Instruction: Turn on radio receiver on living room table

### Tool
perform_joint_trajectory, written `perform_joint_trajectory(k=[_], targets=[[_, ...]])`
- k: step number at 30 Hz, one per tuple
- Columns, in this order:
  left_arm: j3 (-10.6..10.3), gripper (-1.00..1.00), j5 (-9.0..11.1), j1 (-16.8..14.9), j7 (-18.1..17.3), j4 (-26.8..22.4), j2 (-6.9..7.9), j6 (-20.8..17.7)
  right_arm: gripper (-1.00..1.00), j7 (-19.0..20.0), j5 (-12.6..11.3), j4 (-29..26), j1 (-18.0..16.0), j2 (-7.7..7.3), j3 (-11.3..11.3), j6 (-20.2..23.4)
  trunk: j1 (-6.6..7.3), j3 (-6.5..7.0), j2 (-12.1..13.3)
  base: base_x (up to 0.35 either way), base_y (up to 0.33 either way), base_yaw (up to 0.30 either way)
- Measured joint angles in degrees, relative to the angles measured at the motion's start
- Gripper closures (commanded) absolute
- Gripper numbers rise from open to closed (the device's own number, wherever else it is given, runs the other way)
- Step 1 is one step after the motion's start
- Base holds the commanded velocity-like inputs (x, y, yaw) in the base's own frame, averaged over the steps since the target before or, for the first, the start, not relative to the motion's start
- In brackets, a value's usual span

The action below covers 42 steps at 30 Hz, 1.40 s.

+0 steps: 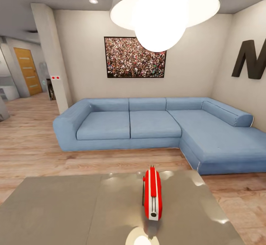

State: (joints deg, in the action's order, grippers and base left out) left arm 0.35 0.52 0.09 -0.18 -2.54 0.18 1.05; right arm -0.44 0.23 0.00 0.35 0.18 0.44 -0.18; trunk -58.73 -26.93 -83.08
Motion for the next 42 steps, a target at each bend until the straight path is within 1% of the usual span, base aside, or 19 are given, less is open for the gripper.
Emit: perform_joint_trajectory(k=[27,42], targets=[[0.0,-1.00,-0.2,0.0,0.0,0.0,-0.27,0.0,-1.00,0.0,0.1,0.0,0.0,0.00,0.0,0.0,0.00,0.00,0.0,0.003,0.000,0.000],[0.0,-1.00,-0.2,0.0,0.0,0.0,-0.27,0.0,-1.00,0.0,-0.4,0.0,0.0,0.00,-0.3,0.1,3.29,2.69,6.0,0.000,0.000,0.000]])
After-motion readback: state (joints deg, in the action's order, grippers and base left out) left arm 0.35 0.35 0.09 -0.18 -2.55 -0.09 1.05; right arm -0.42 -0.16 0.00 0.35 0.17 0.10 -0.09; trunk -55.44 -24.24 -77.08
